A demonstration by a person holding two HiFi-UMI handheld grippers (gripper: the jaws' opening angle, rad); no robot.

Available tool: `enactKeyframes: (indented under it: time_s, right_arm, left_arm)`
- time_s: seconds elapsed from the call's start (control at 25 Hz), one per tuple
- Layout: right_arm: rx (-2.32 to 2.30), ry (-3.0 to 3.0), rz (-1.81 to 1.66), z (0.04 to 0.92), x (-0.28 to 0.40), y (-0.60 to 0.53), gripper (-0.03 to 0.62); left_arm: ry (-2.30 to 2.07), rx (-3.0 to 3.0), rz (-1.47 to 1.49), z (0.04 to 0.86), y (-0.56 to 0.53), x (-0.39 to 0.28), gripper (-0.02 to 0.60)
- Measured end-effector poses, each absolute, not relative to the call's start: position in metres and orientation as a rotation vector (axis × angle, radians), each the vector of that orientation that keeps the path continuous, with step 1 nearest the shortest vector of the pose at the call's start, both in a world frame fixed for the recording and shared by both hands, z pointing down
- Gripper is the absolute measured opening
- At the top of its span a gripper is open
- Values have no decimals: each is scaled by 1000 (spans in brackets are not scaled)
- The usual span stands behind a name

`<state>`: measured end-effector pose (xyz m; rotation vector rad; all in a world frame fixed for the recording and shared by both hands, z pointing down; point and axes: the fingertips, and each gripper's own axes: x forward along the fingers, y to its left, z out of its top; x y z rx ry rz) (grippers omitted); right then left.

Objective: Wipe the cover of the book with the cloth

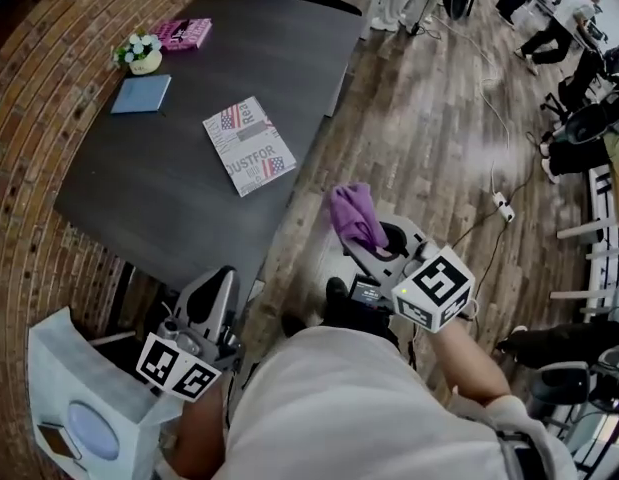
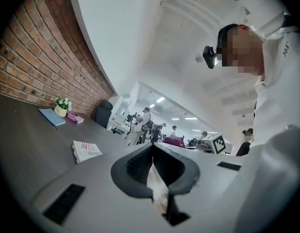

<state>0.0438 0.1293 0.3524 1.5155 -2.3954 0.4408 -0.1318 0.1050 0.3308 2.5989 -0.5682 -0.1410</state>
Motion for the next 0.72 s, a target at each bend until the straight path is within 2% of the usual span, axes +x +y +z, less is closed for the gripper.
enactKeyframes:
  time_s: [0.28, 0.72]
  right_arm:
    - [1555, -2479, 346, 301, 72, 145, 110]
    - [1500, -2556, 375, 293, 109, 165, 110]
  left_arm:
    - [-570, 2645, -193, 306, 113, -104, 8]
    - [-596, 2600, -220, 298, 142, -44, 8]
